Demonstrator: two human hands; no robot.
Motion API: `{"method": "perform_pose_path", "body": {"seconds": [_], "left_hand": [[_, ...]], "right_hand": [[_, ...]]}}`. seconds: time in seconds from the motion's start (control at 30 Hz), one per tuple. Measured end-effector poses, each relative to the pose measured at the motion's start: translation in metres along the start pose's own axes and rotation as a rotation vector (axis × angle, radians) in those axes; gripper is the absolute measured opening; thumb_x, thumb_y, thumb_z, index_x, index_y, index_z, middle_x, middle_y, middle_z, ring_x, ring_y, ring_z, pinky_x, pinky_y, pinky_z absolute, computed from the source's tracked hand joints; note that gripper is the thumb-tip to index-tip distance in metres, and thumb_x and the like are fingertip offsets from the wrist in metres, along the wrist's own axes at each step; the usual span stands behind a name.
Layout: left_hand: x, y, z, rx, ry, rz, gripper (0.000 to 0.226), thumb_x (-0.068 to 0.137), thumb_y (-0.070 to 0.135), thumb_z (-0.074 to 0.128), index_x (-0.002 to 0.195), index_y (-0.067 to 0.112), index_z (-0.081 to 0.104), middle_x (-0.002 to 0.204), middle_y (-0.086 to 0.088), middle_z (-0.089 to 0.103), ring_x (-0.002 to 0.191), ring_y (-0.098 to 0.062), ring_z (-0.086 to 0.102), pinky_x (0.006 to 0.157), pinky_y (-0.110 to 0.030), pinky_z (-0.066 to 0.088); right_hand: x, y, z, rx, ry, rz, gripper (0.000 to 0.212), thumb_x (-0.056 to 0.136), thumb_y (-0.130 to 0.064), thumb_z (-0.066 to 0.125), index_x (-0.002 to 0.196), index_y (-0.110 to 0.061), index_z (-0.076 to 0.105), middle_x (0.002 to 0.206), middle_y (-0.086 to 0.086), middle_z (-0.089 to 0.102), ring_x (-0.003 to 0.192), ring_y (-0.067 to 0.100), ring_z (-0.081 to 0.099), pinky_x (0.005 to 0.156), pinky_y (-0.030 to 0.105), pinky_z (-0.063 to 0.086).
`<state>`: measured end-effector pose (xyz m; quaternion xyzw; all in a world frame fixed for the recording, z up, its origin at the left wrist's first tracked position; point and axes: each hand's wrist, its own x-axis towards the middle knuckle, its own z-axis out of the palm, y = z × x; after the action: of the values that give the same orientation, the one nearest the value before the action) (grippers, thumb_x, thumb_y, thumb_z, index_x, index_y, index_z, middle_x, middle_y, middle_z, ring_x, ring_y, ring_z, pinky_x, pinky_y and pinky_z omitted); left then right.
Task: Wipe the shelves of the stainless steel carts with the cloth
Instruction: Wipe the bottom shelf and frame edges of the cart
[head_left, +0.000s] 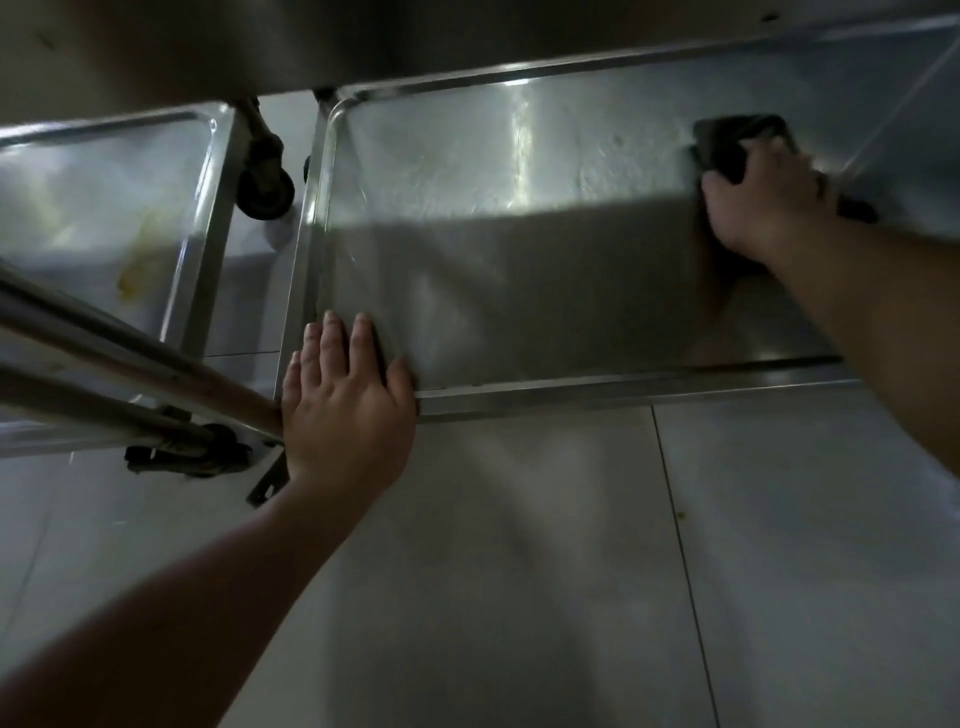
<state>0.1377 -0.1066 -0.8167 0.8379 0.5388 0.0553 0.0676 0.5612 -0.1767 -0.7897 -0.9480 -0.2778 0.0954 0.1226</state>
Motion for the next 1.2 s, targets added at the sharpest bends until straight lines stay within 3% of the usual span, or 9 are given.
{"method": "perform_pose_path", "body": {"seconds": [0.23,0.43,0.67,0.87,1.0,1.2], "left_hand": [[0.002,0.000,0.000,-0.009,-0.019,-0.015,0.072,0.104,0.056,0.012,0.168,0.023,0.017,0.177,-0.009,0.011,0.163,-0.024,0.003,0.130,-0.043,0.000],[0.001,-0.001,-0.003,-0.032,-0.032,-0.020,0.067,0.107,0.051,0.016,0.168,0.022,0.018,0.177,-0.010,0.011,0.164,-0.025,0.003,0.131,-0.044,0.001],[0.000,0.000,-0.010,-0.023,-0.100,-0.026,0.063,0.110,0.045,0.021,0.169,0.023,0.012,0.178,-0.009,0.003,0.164,-0.024,-0.004,0.131,-0.043,-0.003],[0.008,-0.002,-0.015,-0.013,-0.189,-0.019,0.067,0.110,0.051,0.020,0.170,0.024,0.009,0.178,-0.008,0.001,0.164,-0.024,-0.004,0.130,-0.042,-0.006],[0.011,-0.010,-0.023,0.038,-0.233,0.003,0.067,0.109,0.053,0.019,0.169,0.026,0.012,0.178,-0.007,0.004,0.164,-0.025,-0.002,0.128,-0.042,-0.006],[-0.026,-0.009,-0.058,0.077,-0.317,0.264,0.060,0.108,0.052,0.031,0.163,0.027,0.030,0.173,-0.003,0.024,0.160,-0.025,0.020,0.128,-0.048,0.016]], "right_hand": [[-0.063,-0.122,0.049,-0.056,-0.162,-0.620,0.073,0.098,-0.068,0.039,0.161,-0.031,0.031,0.173,0.000,0.020,0.160,0.024,0.012,0.129,0.052,0.006],[-0.127,-0.132,0.064,0.024,-0.309,-1.002,0.069,0.091,-0.070,0.048,0.152,-0.037,0.044,0.168,-0.007,0.033,0.158,0.015,0.021,0.128,0.044,0.006],[-0.175,-0.083,0.058,0.045,-0.386,-1.120,0.064,0.094,-0.064,0.059,0.151,-0.039,0.043,0.168,-0.011,0.032,0.158,0.010,0.015,0.129,0.036,0.003],[-0.199,-0.046,0.047,0.115,-0.293,-1.171,0.056,0.094,-0.044,0.071,0.146,-0.030,0.056,0.156,-0.004,0.053,0.148,0.020,0.043,0.125,0.048,0.029],[-0.203,-0.027,0.031,0.071,-0.265,-1.147,0.059,0.087,-0.023,0.083,0.142,-0.024,0.062,0.147,0.000,0.060,0.135,0.027,0.057,0.113,0.053,0.044],[-0.221,-0.017,-0.016,-0.124,-0.386,-1.124,0.052,0.086,-0.024,0.082,0.134,-0.029,0.066,0.136,-0.005,0.067,0.118,0.024,0.065,0.094,0.045,0.057]]}}
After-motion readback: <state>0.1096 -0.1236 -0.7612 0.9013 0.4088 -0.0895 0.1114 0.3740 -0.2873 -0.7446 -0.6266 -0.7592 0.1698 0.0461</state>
